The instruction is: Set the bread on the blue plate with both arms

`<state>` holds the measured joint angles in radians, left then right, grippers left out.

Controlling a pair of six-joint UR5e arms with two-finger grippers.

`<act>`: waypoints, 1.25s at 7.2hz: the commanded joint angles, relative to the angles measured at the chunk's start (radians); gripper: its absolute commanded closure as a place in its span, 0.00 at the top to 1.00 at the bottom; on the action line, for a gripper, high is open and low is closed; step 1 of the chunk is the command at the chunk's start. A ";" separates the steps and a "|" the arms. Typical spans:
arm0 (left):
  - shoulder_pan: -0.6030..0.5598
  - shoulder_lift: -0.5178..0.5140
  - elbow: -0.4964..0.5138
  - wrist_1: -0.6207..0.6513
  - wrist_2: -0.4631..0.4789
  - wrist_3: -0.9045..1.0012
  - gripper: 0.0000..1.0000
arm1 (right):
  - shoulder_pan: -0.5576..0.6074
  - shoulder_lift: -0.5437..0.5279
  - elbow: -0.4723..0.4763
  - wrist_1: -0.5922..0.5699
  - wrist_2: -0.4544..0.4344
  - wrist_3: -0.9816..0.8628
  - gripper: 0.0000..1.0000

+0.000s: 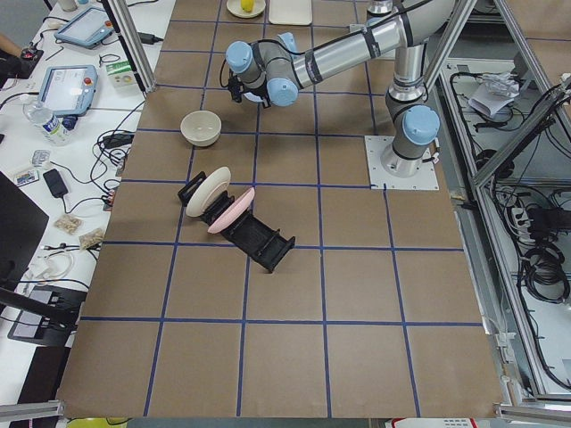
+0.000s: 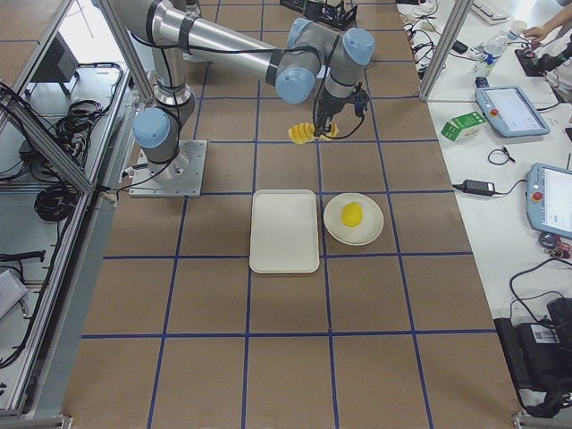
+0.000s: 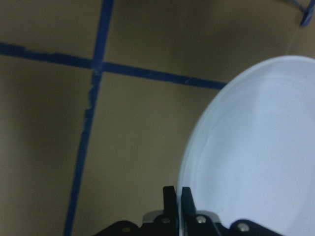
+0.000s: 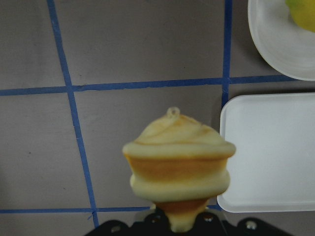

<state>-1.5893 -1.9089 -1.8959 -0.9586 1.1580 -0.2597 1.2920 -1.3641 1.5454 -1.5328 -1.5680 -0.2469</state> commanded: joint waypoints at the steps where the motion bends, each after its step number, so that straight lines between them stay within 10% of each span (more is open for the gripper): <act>1: -0.072 -0.062 -0.051 0.191 0.020 -0.043 0.00 | 0.123 0.002 -0.002 -0.004 0.016 0.077 0.00; 3: -0.073 -0.094 -0.045 0.233 0.031 -0.033 0.00 | 0.269 0.005 -0.004 -0.012 0.019 0.287 0.00; 4: -0.073 -0.098 -0.048 0.262 0.060 -0.036 0.91 | 0.318 0.019 0.005 -0.062 0.040 0.313 0.00; 7: -0.020 -0.046 0.004 0.255 0.063 -0.026 1.00 | 0.502 0.116 0.004 -0.229 0.072 0.557 0.00; 9: 0.012 0.029 0.114 0.036 0.066 -0.021 1.00 | 0.561 0.201 0.004 -0.324 0.074 0.647 0.00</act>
<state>-1.5963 -1.9248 -1.8478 -0.7965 1.2212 -0.2840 1.8137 -1.2155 1.5495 -1.7908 -1.4963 0.3342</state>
